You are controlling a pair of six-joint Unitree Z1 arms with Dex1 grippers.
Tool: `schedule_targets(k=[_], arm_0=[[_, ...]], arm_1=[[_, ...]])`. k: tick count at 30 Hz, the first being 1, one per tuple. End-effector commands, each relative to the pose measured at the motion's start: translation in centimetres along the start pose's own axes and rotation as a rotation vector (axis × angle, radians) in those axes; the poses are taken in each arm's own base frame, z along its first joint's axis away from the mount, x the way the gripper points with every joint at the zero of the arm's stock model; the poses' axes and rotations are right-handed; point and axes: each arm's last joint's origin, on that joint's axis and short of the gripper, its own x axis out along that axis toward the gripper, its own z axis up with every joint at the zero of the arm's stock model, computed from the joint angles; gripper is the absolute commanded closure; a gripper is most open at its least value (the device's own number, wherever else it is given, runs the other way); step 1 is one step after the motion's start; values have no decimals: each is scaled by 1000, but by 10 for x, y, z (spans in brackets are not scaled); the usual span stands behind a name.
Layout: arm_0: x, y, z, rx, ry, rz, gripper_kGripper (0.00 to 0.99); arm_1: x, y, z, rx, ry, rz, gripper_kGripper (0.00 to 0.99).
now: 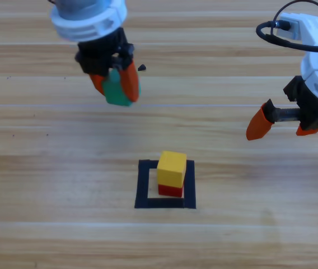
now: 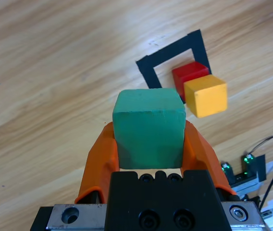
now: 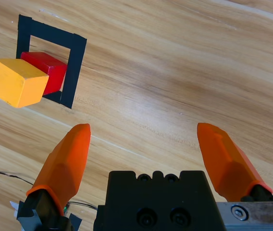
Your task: Stack the blocks in the rectangular block: red at the bottom, yellow in the middle, green on top
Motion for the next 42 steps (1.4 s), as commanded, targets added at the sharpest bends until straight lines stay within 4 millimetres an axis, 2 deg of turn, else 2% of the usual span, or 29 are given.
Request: schedule_targets(k=[1, 17, 28, 33, 37, 42], arm_0=[[31, -40, -7, 33, 73, 26, 952], [65, -86, -19, 39, 113, 83, 950], [42, -100, -29, 32, 45, 76, 952], [43, -108, -32, 19, 26, 85, 952], [51, -109, -30, -19, 48, 86, 950], [46, -110, -31, -67, 44, 68, 952]], arm_1=[[-6, -11, -3, 17, -14, -5, 11], [-3, -11, -3, 17, -8, -10, 11], [-3, -11, -3, 17, -9, -12, 13], [-2, -12, -3, 17, -7, -12, 13], [-2, -12, -3, 17, -6, -13, 13], [-1, -12, -3, 17, -3, -14, 13]])
